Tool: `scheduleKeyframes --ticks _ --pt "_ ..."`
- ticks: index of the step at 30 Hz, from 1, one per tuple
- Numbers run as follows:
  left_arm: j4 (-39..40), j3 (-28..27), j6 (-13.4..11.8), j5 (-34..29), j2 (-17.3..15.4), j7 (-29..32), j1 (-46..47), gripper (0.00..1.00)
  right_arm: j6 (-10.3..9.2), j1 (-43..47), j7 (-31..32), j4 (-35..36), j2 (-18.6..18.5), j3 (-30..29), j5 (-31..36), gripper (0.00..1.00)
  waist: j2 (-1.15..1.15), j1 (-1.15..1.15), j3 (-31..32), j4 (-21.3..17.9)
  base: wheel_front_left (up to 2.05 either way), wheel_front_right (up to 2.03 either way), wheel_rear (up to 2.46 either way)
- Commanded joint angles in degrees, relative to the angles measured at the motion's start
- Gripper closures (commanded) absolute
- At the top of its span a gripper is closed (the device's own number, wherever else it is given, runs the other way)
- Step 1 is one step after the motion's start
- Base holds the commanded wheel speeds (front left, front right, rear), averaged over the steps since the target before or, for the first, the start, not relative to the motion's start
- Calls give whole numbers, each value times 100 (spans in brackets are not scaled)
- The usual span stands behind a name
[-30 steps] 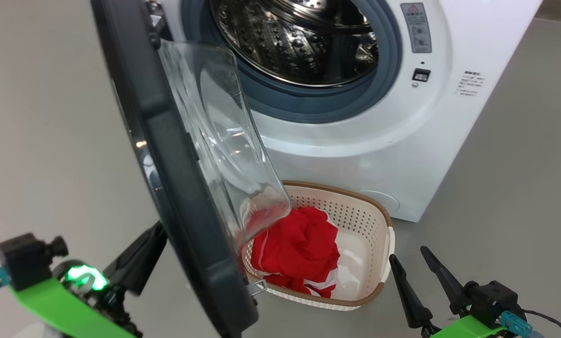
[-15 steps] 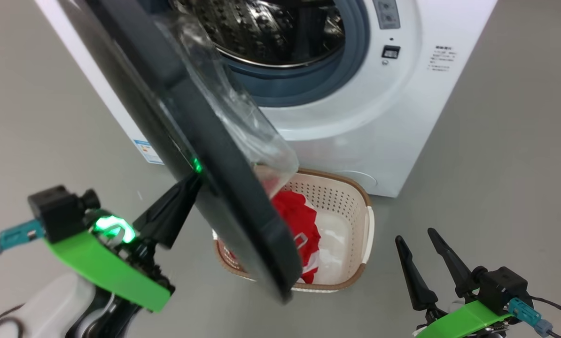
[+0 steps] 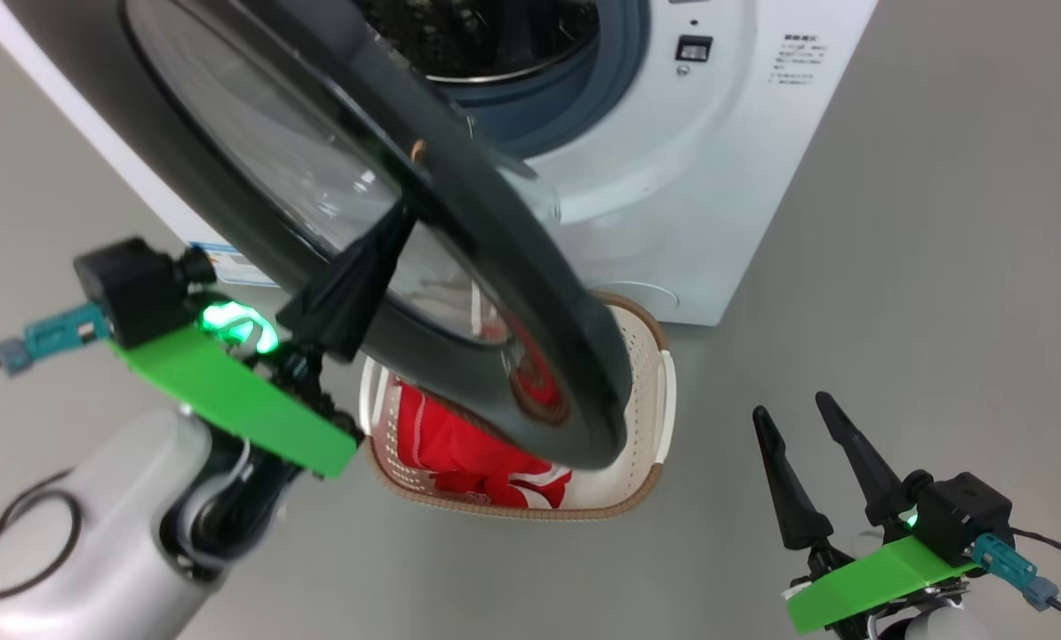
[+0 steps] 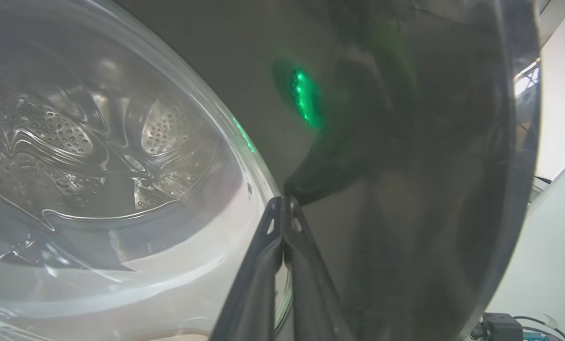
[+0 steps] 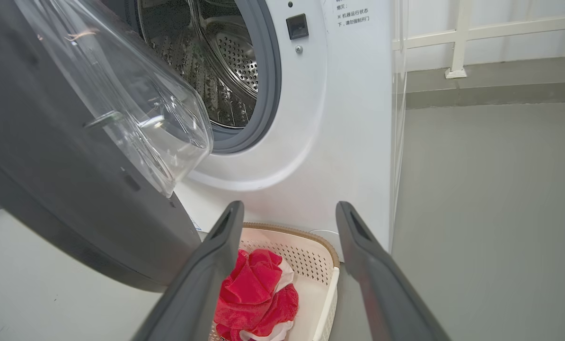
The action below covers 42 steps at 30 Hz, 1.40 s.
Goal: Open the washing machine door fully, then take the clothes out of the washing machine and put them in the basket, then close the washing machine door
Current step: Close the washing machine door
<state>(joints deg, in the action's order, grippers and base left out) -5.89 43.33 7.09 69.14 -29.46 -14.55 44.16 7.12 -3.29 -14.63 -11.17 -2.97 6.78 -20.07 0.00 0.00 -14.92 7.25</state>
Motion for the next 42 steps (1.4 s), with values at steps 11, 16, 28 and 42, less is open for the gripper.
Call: scheduleKeyframes --ticks 11,16,28,42 --pt "-737 -97 40 -16 151 -45 1167 100 36 -316 -37 251 9 108 -140 0 0 0 -465 -434 0 0 0" --pt "-1102 -40 40 -56 271 -45 1461 100 36 -358 -37 280 9 85 -180 0 0 0 -575 -536 0 0 0" --pt "-1995 -130 40 -22 484 -45 2134 100 36 -491 -37 300 9 201 -286 0 0 0 -740 -779 0 0 0" --pt "-2492 -211 40 -29 478 -45 2311 100 36 -490 -37 312 9 191 -321 0 0 0 -744 -907 0 0 0"
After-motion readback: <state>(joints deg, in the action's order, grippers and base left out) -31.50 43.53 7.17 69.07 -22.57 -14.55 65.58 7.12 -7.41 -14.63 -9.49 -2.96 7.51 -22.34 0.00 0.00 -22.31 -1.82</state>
